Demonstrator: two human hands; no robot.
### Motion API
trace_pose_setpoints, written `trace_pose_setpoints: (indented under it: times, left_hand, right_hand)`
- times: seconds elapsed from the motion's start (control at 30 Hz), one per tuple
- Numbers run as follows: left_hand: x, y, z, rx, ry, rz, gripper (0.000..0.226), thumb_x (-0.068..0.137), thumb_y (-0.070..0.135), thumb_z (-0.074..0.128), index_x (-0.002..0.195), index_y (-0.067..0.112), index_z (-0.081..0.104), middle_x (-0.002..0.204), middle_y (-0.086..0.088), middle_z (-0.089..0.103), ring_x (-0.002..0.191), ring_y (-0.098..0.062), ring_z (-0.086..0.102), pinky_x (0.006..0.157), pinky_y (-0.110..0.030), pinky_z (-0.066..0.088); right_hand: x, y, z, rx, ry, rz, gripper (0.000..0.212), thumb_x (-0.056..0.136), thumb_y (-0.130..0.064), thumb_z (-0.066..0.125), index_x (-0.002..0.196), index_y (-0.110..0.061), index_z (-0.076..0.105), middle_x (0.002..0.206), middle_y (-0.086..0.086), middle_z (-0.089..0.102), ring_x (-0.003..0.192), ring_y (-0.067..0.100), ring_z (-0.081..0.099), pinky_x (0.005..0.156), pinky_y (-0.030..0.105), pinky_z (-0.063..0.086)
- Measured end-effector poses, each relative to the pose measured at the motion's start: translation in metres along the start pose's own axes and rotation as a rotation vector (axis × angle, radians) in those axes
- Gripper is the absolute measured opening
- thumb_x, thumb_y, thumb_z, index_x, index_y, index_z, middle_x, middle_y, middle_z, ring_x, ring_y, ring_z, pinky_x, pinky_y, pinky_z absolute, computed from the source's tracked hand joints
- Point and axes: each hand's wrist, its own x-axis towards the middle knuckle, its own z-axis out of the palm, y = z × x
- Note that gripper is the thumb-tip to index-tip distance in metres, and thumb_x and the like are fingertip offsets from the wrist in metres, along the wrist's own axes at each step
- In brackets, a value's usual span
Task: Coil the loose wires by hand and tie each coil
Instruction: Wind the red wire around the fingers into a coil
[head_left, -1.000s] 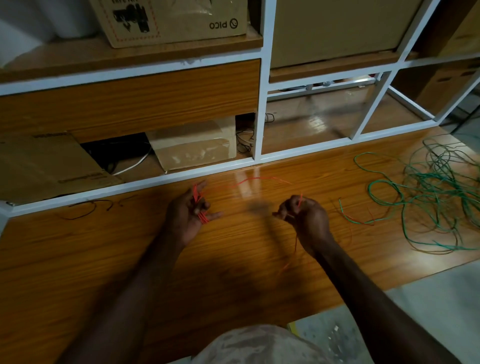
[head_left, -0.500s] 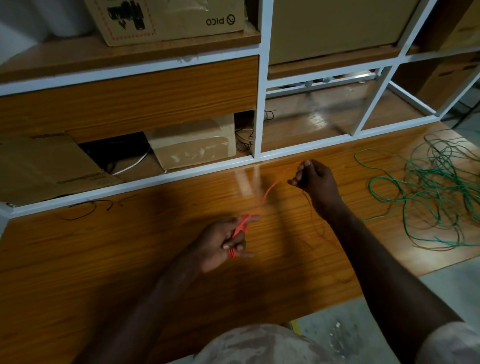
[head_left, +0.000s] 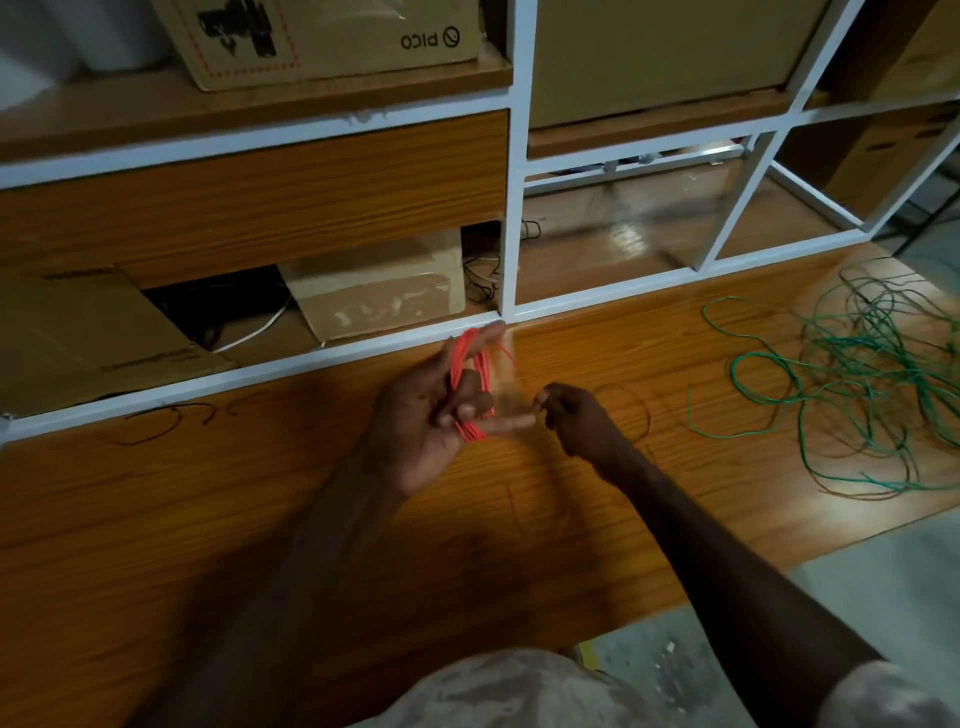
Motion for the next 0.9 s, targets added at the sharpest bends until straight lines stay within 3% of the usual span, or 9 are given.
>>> trace_pose_setpoints:
  times: [0.1,0.2,0.4,0.5,0.6,0.67,0.77,0.83,0.9]
  left_hand:
    - [0.008,0.014,-0.004,-0.005,0.043,0.089,0.051,0.114,0.037,0.040,0.157,0.011,0.049,0.056,0.004,0.037,0.058,-0.010,0.053,0.109,-0.077,0.041]
    - [0.021,0.022,-0.013,0.067,0.143,0.184,0.053,0.113,0.039,0.042,0.159,0.013,0.045,0.060,0.002,0.045,0.073,-0.015,0.066,0.108,-0.076,0.043]
    - [0.037,0.020,-0.037,0.376,0.432,0.252,0.050,0.116,0.041,0.031,0.161,0.019,0.039,0.065,-0.003,0.060,0.109,-0.034,0.077,0.103,-0.062,0.049]
    - [0.035,0.015,-0.054,0.559,0.466,0.243,0.050,0.117,0.040,0.029,0.162,0.019,0.037,0.064,-0.007,0.060,0.103,-0.036,0.078,0.087,-0.044,0.055]
    - [0.029,0.009,-0.067,0.875,0.500,0.243,0.047,0.118,0.035,0.028,0.157,0.014,0.043,0.065,-0.013,0.060,0.090,-0.028,0.080,0.079,-0.023,0.056]
    - [0.023,0.006,-0.069,1.055,0.510,0.202,0.047,0.118,0.033,0.029,0.157,0.012,0.044,0.067,-0.013,0.062,0.084,-0.025,0.078,0.069,-0.011,0.052]
    - [0.009,0.000,-0.065,1.148,0.465,0.075,0.044,0.117,0.031,0.033,0.154,0.014,0.048,0.064,-0.010,0.058,0.081,-0.038,0.076,0.061,-0.015,0.053]
    - [0.004,-0.007,-0.062,1.152,0.395,0.016,0.039,0.116,0.036,0.034,0.145,0.021,0.056,0.056,-0.009,0.054,0.069,-0.038,0.074,0.069,-0.032,0.058]
    - [-0.001,-0.014,-0.057,1.041,0.298,-0.022,0.035,0.116,0.036,0.036,0.140,0.028,0.060,0.053,-0.007,0.046,0.053,-0.031,0.058,0.068,-0.038,0.059]
  right_hand:
    - [-0.018,-0.004,0.025,-0.106,-0.138,-0.138,0.023,0.113,-0.022,0.052,0.106,-0.010,0.070,0.080,0.001,0.064,0.058,-0.001,0.052,0.057,0.019,0.042]
    - [-0.039,-0.014,0.047,-0.189,-0.275,-0.245,0.017,0.112,-0.022,0.056,0.113,-0.025,0.073,0.092,-0.029,0.069,0.073,-0.010,0.060,0.072,0.012,0.042]
    - [-0.073,-0.057,0.052,-0.246,-0.358,-0.353,0.029,0.112,-0.028,0.057,0.135,-0.017,0.070,0.092,-0.044,0.065,0.081,-0.014,0.062,0.073,0.006,0.042]
    - [-0.073,-0.071,0.041,-0.272,-0.311,-0.376,0.022,0.110,-0.033,0.059,0.121,-0.022,0.075,0.095,-0.014,0.072,0.087,0.005,0.067,0.074,0.028,0.052]
    - [-0.068,-0.085,0.023,-0.367,-0.314,-0.361,0.018,0.108,-0.033,0.060,0.110,-0.025,0.076,0.098,-0.010,0.074,0.092,0.008,0.068,0.083,0.043,0.058]
    - [-0.064,-0.099,0.008,-0.357,-0.311,-0.368,0.019,0.109,-0.032,0.059,0.107,-0.023,0.076,0.098,-0.010,0.074,0.092,0.005,0.067,0.083,0.042,0.058]
    - [-0.055,-0.120,-0.013,-0.284,-0.288,-0.401,0.022,0.111,-0.026,0.056,0.105,-0.015,0.075,0.086,-0.013,0.068,0.078,-0.004,0.064,0.066,0.013,0.045]
    - [-0.045,-0.126,-0.019,-0.296,-0.242,-0.431,0.022,0.111,-0.024,0.056,0.102,-0.016,0.074,0.087,-0.014,0.068,0.078,-0.003,0.062,0.063,0.012,0.041]
    - [-0.030,-0.127,-0.024,-0.320,-0.163,-0.450,0.021,0.111,-0.025,0.056,0.100,-0.021,0.073,0.092,-0.011,0.071,0.078,0.005,0.064,0.063,0.021,0.044]
